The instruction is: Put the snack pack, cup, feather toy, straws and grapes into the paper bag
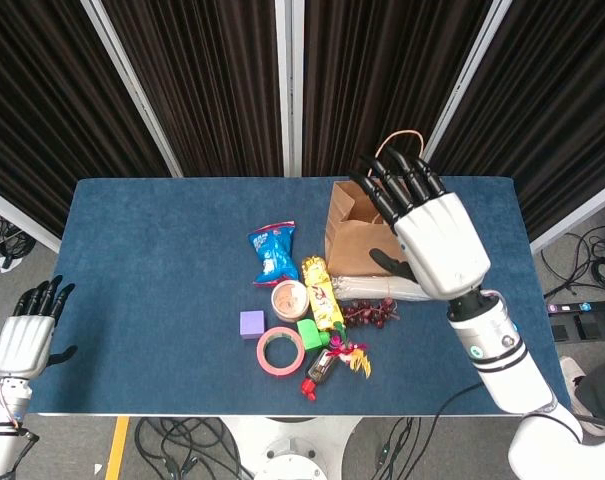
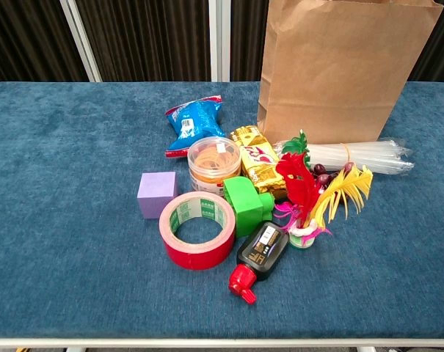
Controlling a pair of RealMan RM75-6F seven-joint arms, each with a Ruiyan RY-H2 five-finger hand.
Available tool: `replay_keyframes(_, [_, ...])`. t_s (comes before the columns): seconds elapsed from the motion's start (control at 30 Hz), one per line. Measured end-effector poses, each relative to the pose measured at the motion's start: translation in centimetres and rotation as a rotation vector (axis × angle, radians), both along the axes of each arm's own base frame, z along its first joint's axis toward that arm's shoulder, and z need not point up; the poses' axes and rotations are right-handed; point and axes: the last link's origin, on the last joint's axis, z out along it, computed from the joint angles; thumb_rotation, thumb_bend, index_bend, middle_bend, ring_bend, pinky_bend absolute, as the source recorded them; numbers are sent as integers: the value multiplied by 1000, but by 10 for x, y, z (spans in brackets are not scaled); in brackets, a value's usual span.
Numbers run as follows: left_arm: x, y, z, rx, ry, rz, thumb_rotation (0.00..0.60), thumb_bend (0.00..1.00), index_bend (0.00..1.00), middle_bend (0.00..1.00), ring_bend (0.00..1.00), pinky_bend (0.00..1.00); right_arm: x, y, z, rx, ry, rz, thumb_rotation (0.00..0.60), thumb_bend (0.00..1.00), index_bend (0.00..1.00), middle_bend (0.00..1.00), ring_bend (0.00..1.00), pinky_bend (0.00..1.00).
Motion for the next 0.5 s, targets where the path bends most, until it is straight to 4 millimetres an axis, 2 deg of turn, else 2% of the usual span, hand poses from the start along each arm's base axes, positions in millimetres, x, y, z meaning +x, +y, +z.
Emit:
replay_keyframes(0.1, [1,0,-1,-1,0,-2,600,25,148,66,14,130,-16,10,-12,43,37,-30,600,0,118,137,16,146])
replay_keyframes(0.33, [-1,-2,1,-3,7,8,600,25,149,66,14,130,-77,25,-65,236,129,-182,600,0,119,123,17,146])
replay_keyframes(0.5, [-2,-3,1,-2,4,15,600,24,148,66,14,130,-110,31,-96,364,153,-268,600,0,119,109,12,146])
